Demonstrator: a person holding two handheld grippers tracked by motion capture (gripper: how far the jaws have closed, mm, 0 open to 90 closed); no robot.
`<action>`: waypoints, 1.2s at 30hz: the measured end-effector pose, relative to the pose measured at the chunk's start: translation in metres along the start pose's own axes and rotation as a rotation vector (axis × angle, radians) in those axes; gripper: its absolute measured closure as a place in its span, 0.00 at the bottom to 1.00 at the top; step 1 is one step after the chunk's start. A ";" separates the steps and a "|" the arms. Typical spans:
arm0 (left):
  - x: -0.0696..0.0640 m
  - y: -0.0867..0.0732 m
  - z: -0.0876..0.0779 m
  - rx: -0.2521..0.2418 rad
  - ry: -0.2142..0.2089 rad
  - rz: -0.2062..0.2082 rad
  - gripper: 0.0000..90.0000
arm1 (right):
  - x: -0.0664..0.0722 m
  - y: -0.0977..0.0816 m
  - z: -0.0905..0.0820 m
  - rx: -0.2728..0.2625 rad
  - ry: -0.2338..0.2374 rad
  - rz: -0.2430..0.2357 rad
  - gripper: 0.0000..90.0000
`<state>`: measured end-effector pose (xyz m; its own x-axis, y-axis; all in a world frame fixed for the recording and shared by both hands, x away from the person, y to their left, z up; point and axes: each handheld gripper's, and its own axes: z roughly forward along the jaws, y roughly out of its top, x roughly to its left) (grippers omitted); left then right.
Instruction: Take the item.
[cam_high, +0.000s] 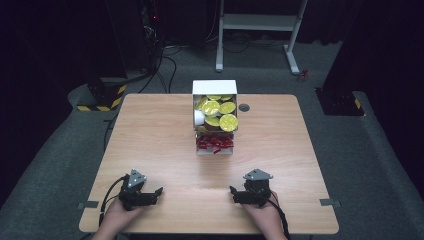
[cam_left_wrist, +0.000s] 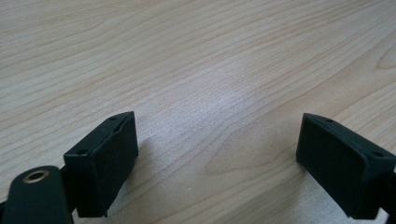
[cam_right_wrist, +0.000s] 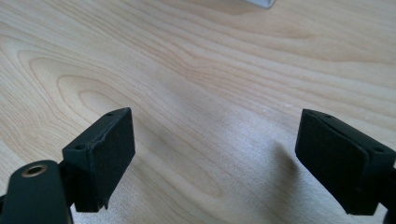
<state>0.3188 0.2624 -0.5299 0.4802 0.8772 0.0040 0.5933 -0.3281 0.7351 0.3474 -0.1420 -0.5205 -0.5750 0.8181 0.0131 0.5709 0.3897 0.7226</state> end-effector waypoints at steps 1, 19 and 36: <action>0.000 0.000 0.000 0.000 -0.001 -0.002 0.15 | -0.001 0.000 -0.001 -0.008 0.003 -0.002 0.14; 0.000 -0.002 -0.003 -0.004 -0.049 0.015 0.15 | -0.014 0.004 -0.018 -0.085 0.047 0.011 0.14; -0.001 -0.001 -0.001 0.006 -0.037 0.039 0.12 | -0.013 0.004 -0.009 -0.113 0.069 -0.001 0.14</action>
<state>0.3173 0.2621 -0.5299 0.5268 0.8500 0.0072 0.5772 -0.3639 0.7311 0.3523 -0.1548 -0.5116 -0.6164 0.7853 0.0573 0.5031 0.3368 0.7959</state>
